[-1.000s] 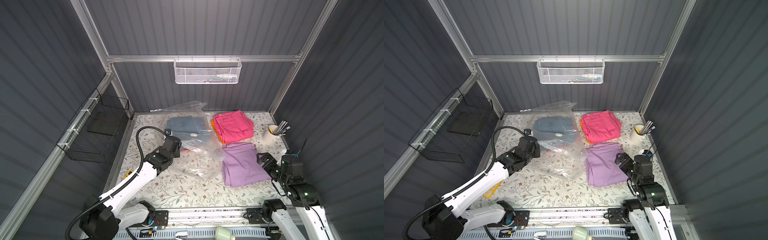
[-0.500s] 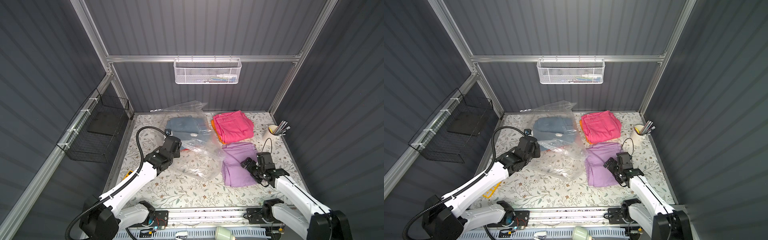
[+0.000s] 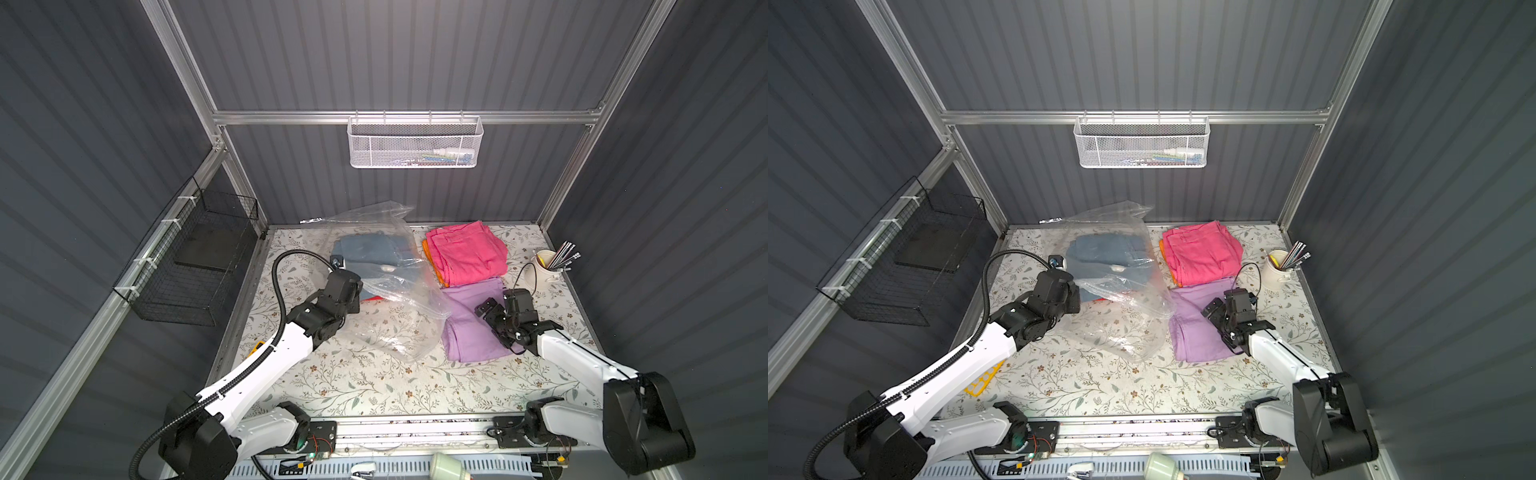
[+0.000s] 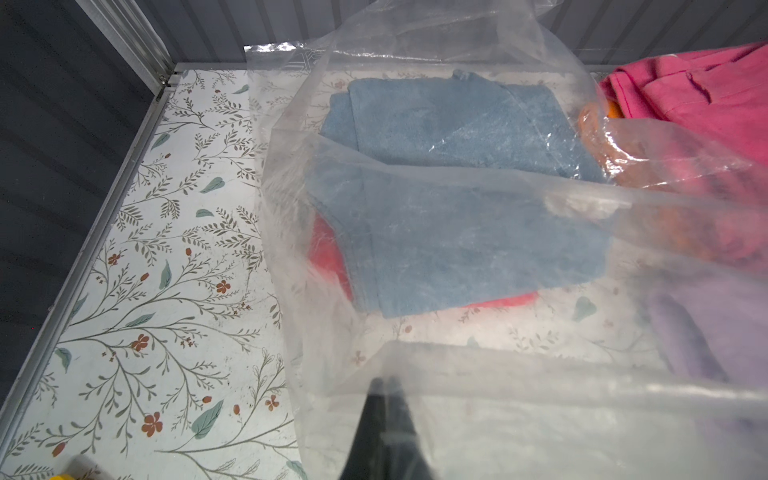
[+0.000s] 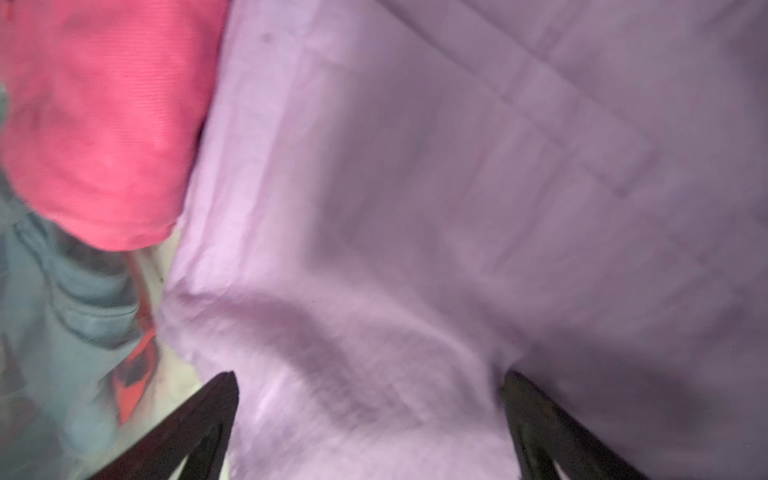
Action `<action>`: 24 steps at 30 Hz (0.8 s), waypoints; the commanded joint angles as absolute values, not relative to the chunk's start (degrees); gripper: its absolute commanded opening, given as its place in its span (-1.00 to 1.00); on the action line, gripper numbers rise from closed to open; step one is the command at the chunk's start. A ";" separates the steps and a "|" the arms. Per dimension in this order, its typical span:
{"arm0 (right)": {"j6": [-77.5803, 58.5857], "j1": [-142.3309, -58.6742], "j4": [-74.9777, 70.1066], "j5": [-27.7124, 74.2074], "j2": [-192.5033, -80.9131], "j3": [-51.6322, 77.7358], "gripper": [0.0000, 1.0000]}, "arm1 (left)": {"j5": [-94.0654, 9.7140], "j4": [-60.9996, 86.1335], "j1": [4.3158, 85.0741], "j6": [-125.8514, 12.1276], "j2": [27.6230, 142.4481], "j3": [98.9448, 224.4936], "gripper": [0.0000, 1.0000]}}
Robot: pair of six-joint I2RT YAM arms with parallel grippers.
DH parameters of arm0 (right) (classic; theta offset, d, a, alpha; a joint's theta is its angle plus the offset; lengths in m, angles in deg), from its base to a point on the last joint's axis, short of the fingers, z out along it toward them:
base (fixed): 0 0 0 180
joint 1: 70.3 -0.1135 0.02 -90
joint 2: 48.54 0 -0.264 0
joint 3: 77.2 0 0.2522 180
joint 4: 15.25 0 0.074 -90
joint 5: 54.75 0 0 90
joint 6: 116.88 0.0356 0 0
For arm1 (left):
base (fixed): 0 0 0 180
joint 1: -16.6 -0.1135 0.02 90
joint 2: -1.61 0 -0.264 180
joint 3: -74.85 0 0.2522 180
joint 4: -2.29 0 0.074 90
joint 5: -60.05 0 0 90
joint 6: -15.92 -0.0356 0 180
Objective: Take the trousers out of the vacuum bag
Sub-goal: Place the trousers at the center of the board.
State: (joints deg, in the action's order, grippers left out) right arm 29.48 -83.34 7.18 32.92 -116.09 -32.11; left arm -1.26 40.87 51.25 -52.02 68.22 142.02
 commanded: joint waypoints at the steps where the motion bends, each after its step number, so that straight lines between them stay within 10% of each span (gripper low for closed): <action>1: 29.11 -86.65 9.17 34.39 -111.34 -28.57 0.98 | -0.45 41.19 50.79 -52.99 66.85 143.92 -1.00; 24: 36.13 -94.17 -8.42 32.06 -121.88 -30.12 0.98 | -1.34 43.34 50.79 -51.80 64.36 142.45 -1.00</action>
